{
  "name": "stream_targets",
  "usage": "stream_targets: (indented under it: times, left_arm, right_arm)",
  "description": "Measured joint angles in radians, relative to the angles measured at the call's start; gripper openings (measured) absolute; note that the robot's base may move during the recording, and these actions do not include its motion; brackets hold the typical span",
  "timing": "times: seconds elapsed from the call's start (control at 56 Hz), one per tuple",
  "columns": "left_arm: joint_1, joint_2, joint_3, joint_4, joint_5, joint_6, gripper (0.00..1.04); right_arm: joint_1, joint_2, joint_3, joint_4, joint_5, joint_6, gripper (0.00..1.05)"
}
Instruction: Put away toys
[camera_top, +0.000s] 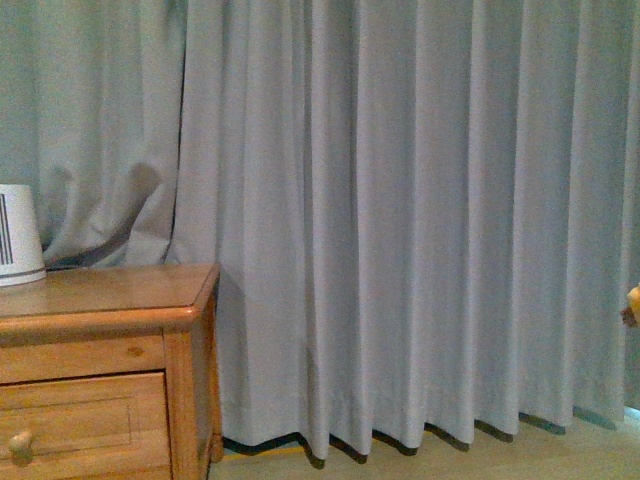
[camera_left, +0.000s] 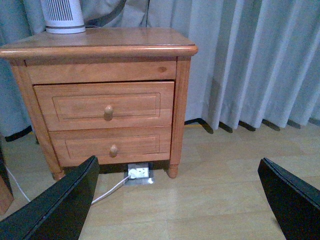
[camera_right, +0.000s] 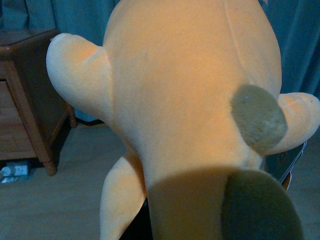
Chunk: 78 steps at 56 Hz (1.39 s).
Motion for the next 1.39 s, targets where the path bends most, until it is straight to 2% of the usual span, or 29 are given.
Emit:
stream_targets:
  times: [1.393]
  left_arm:
    - [0.001, 0.0, 0.0, 0.0, 0.0, 0.002, 0.98]
  right_arm:
    - [0.001, -0.001, 0.0, -0.001, 0.002, 0.0, 0.07]
